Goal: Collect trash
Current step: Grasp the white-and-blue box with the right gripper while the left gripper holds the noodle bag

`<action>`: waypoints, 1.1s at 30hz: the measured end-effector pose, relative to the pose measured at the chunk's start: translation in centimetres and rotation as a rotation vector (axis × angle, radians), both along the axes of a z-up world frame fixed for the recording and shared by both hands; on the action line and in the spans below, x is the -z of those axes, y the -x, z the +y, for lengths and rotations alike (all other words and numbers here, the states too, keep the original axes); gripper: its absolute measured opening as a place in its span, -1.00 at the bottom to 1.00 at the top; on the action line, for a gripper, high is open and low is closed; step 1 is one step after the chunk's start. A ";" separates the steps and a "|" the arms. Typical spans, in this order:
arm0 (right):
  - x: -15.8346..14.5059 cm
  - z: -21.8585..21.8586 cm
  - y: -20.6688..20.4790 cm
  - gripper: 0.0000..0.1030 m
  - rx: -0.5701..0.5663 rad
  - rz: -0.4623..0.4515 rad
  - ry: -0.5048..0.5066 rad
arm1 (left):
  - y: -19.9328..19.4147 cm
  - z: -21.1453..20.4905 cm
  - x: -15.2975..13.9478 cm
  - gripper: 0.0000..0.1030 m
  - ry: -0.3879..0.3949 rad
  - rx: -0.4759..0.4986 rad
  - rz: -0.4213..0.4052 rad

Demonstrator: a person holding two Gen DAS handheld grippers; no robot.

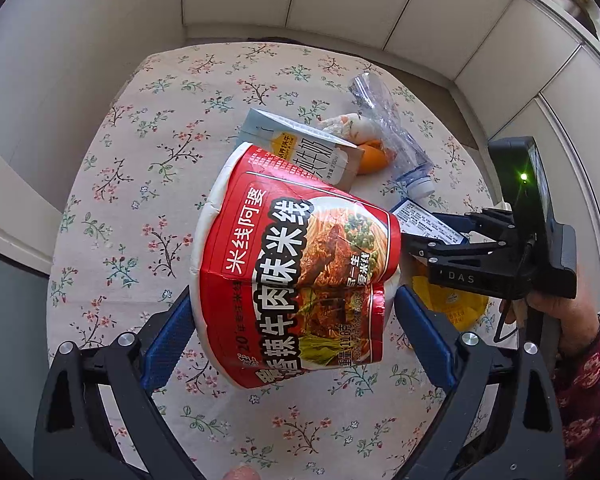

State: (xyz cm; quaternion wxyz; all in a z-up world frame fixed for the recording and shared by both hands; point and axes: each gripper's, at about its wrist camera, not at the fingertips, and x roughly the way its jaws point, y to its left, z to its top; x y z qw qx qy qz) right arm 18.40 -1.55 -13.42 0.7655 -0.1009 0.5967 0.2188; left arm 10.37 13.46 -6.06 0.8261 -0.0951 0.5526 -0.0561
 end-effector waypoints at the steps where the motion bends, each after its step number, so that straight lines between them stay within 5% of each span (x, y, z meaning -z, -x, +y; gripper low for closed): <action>1: -0.2 -0.1 0.1 0.13 0.001 -0.003 -0.007 | 0.0 0.0 -0.1 0.79 0.001 -0.003 -0.002; 23: -10.3 -4.9 1.8 0.09 0.122 -0.257 -0.154 | 0.2 0.1 -1.1 0.79 0.038 -0.071 -0.078; 33: -13.5 -11.2 3.0 0.09 0.262 -0.421 -0.100 | -0.8 -2.0 -1.8 0.79 0.071 -0.076 -0.123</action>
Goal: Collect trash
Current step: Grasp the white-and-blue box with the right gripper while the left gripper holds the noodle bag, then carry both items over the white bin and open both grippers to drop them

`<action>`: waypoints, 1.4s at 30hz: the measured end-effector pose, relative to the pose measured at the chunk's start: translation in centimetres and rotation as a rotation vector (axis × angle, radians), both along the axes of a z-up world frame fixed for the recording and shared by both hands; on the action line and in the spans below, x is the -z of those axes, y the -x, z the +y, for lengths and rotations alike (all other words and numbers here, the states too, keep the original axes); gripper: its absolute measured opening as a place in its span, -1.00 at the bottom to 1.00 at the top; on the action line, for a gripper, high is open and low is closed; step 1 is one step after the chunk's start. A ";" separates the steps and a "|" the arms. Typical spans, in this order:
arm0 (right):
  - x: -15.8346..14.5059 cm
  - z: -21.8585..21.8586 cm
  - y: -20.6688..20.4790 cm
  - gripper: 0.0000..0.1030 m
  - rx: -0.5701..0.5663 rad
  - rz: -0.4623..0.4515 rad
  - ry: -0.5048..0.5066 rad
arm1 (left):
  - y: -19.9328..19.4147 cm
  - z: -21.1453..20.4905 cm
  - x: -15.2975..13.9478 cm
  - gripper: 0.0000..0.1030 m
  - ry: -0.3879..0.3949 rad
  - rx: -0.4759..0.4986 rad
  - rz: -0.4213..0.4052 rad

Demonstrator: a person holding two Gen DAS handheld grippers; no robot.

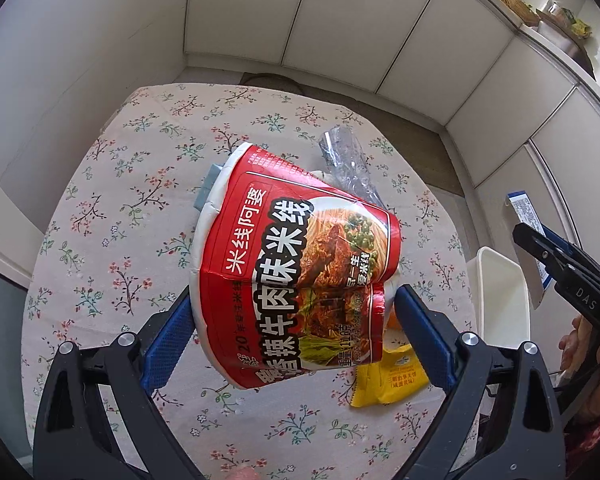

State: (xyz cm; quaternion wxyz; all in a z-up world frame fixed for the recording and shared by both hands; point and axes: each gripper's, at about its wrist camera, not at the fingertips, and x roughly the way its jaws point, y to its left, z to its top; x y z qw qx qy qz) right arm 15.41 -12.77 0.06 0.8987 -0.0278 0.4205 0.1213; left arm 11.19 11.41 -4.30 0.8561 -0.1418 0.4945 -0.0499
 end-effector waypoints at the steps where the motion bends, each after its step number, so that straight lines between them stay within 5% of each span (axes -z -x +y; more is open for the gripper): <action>1: -0.3 -0.8 0.2 0.09 0.023 -0.021 0.010 | -0.1 -0.3 0.0 0.79 0.001 0.001 -0.005; 6: -0.9 -5.0 1.1 0.09 0.167 -0.108 0.069 | -0.4 -2.4 -0.8 0.79 -0.009 0.010 -0.058; 13: 0.8 -12.5 1.5 0.10 0.395 -0.055 0.083 | -1.0 -5.9 -1.7 0.79 -0.017 0.049 -0.121; 19: 0.4 -16.8 3.6 0.54 0.512 -0.089 0.129 | -1.7 -9.7 -1.8 0.79 -0.023 0.090 -0.139; 25: -1.0 -19.6 6.0 0.76 0.574 -0.155 0.162 | -2.0 -13.5 -2.2 0.79 -0.018 0.133 -0.185; 40: -1.0 -26.7 9.8 0.81 0.702 -0.151 0.206 | -2.2 -24.5 -2.6 0.80 0.018 0.289 -0.273; 42: -1.1 -27.4 10.1 0.81 0.722 -0.152 0.209 | -2.2 -26.5 -2.6 0.68 0.022 0.314 -0.271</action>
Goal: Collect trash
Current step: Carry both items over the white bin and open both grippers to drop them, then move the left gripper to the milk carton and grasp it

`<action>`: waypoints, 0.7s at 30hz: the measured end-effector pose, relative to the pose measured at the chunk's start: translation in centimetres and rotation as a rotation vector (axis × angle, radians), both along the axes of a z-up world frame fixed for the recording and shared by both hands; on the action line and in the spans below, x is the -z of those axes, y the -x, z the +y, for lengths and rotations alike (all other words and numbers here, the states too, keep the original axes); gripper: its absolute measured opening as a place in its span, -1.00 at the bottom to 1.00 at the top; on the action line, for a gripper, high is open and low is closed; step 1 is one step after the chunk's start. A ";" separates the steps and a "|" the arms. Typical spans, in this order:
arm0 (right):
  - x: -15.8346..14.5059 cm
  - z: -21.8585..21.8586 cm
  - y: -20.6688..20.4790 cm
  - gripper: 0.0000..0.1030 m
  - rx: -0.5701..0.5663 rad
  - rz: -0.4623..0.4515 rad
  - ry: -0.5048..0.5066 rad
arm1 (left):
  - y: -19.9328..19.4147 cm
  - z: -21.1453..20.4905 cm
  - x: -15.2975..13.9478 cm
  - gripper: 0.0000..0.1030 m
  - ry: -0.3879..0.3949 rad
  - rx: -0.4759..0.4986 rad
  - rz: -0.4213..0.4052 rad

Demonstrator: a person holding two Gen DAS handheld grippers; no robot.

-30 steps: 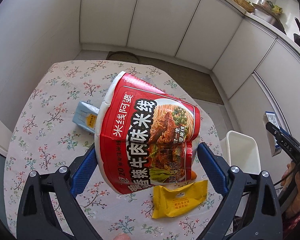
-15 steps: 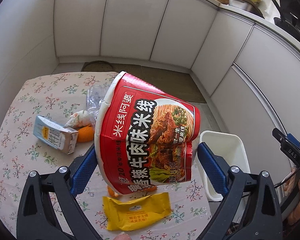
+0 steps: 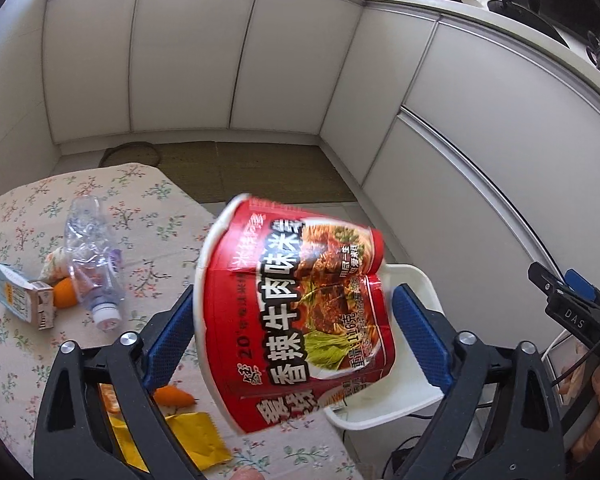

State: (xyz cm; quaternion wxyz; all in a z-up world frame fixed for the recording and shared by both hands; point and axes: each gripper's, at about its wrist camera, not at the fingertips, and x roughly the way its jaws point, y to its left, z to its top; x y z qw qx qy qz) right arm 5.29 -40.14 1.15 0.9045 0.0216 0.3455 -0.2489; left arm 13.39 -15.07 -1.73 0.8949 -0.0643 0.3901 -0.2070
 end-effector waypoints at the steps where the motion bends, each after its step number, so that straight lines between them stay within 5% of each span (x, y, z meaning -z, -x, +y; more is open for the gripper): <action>1: 0.0 -0.4 0.1 0.81 0.009 0.000 -0.001 | 0.0 -0.9 0.0 0.68 0.000 0.013 0.000; 10: 0.4 -4.1 1.5 0.81 0.075 0.023 -0.042 | 0.8 -7.6 0.0 0.67 -0.012 0.111 -0.010; 21: 0.1 -3.7 1.6 0.82 0.045 0.015 -0.047 | 2.0 -7.5 -0.1 0.82 -0.092 0.096 -0.027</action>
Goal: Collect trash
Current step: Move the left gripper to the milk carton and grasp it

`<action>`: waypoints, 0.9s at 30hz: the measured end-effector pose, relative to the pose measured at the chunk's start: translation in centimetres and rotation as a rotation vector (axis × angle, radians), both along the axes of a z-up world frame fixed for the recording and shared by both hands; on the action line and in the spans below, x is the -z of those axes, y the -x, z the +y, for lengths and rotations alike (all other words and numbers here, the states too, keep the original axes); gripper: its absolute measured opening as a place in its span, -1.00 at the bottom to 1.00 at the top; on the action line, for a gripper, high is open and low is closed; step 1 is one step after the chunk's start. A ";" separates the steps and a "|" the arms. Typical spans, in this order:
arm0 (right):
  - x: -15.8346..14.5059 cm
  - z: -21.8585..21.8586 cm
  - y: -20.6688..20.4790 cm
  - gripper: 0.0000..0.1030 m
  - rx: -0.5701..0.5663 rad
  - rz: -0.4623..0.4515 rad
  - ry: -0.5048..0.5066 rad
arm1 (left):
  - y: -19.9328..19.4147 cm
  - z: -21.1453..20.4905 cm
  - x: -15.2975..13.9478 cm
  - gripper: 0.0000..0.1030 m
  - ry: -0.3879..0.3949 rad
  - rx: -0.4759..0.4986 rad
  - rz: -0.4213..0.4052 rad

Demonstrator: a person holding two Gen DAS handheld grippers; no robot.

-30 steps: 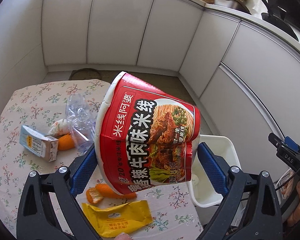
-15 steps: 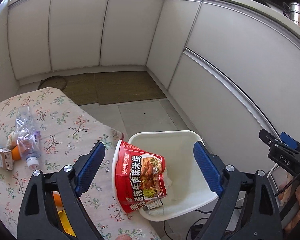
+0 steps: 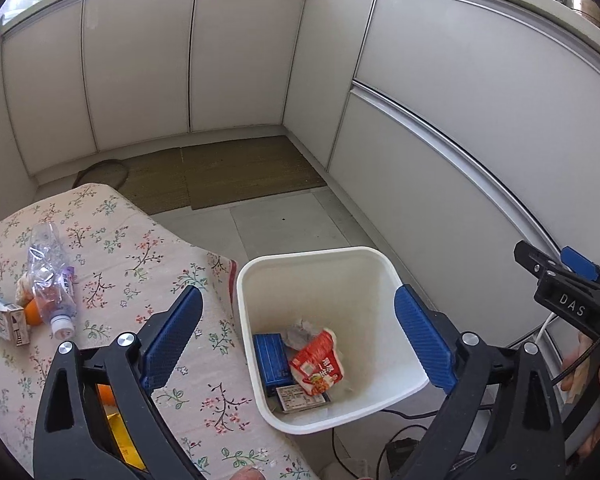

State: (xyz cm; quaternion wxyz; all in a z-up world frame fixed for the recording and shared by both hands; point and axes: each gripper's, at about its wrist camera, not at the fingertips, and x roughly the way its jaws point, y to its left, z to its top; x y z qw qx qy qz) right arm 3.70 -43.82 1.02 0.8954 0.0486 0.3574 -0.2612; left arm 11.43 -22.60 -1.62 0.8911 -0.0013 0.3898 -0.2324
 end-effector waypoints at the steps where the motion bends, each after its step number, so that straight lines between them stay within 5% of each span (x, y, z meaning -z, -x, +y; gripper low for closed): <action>1: -0.1 0.3 0.0 0.82 -0.006 -0.005 0.001 | 0.0 0.3 0.1 0.82 -0.012 -0.008 -0.004; 10: -0.6 5.0 0.5 0.87 -0.050 -0.088 0.062 | 0.1 3.2 0.6 0.86 -0.071 -0.090 -0.016; 20: 0.9 10.6 -1.8 0.87 -0.196 -0.003 0.069 | -0.4 8.3 2.8 0.86 -0.162 -0.156 0.011; 27: 1.0 14.7 -3.8 0.87 -0.285 0.018 0.082 | -2.6 14.3 4.0 0.86 -0.138 -0.295 0.094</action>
